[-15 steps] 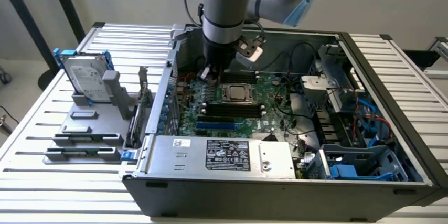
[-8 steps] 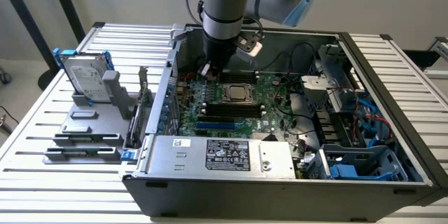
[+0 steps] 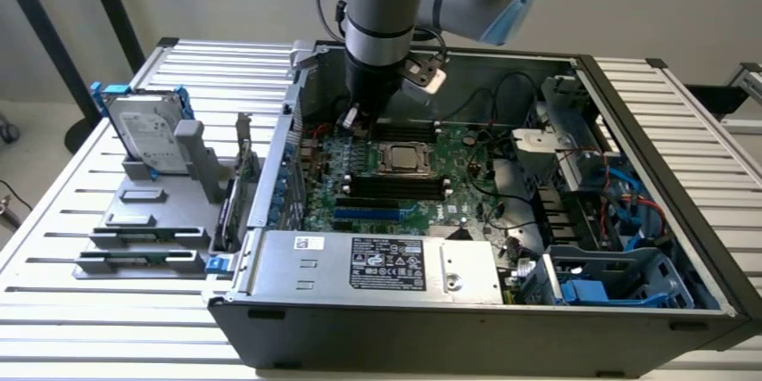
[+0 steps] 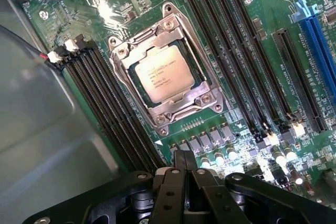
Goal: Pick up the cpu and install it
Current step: 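Install the first cpu locking lever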
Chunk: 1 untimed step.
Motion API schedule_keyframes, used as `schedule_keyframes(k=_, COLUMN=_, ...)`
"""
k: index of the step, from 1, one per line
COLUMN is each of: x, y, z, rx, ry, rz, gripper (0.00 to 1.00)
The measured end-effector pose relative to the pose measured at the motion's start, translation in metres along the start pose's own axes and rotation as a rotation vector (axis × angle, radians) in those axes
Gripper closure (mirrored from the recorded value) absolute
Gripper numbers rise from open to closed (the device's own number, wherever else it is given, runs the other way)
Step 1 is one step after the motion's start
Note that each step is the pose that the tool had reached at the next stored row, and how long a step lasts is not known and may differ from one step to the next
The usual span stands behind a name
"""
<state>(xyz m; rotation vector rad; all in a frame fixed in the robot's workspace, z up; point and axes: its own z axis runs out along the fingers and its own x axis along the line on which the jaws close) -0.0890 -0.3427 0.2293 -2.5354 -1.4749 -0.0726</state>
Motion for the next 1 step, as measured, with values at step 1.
schedule_keyframes(k=1, x=0.0000, y=0.0000, z=0.0000, rx=0.0000, ry=-0.0001, rz=0.000, gripper=0.89)
